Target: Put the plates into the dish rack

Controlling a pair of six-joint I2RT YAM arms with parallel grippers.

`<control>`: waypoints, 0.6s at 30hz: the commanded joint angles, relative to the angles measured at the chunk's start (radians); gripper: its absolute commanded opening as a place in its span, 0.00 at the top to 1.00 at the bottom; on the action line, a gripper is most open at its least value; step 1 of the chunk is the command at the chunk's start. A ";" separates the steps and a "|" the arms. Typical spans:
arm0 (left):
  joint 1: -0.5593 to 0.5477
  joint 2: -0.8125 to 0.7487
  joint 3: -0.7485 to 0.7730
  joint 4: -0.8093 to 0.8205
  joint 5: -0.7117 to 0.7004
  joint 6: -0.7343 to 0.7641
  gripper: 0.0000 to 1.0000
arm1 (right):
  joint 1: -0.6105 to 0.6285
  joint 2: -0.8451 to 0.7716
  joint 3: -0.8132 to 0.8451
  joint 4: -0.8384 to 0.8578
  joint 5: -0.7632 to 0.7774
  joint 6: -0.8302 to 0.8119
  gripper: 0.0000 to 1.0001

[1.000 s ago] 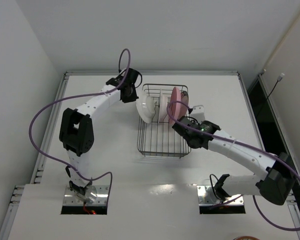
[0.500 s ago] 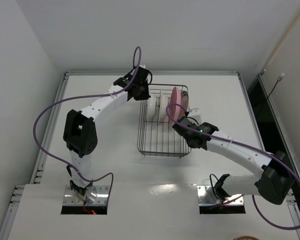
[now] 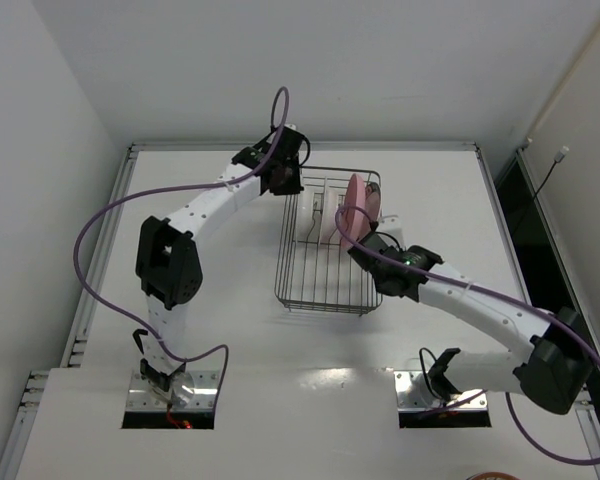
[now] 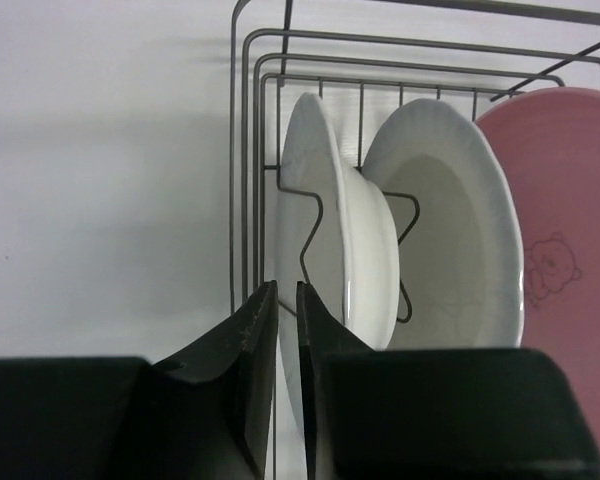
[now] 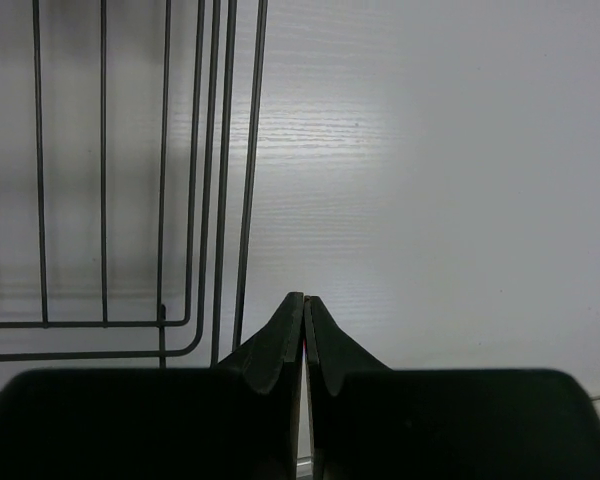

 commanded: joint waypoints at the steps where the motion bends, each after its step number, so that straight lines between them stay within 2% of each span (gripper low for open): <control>1: -0.023 -0.004 0.061 -0.052 -0.042 0.000 0.89 | -0.006 -0.045 0.008 0.013 0.016 -0.006 1.00; 5: -0.023 -0.004 0.061 -0.112 -0.095 0.000 0.88 | -0.006 -0.065 0.028 0.013 0.016 0.004 0.98; 7: -0.023 -0.004 0.061 -0.122 -0.118 0.000 0.88 | -0.006 -0.077 0.028 0.013 0.025 0.004 0.93; 8: -0.023 -0.025 0.048 -0.132 -0.128 0.000 0.88 | -0.006 -0.077 0.028 0.013 0.025 0.004 0.86; 13: -0.023 -0.078 0.018 -0.132 -0.161 0.000 0.86 | -0.006 -0.097 0.046 -0.016 0.048 0.019 0.75; 15: -0.023 -0.096 0.009 -0.152 -0.161 0.000 0.84 | -0.006 -0.122 0.057 -0.029 0.070 0.019 0.68; 17: -0.023 -0.134 -0.002 -0.152 -0.172 0.000 0.73 | -0.006 -0.142 0.057 -0.029 0.079 0.019 0.63; 18: -0.023 -0.150 -0.015 -0.152 -0.186 0.000 0.71 | -0.006 -0.161 0.057 -0.029 0.079 0.019 0.60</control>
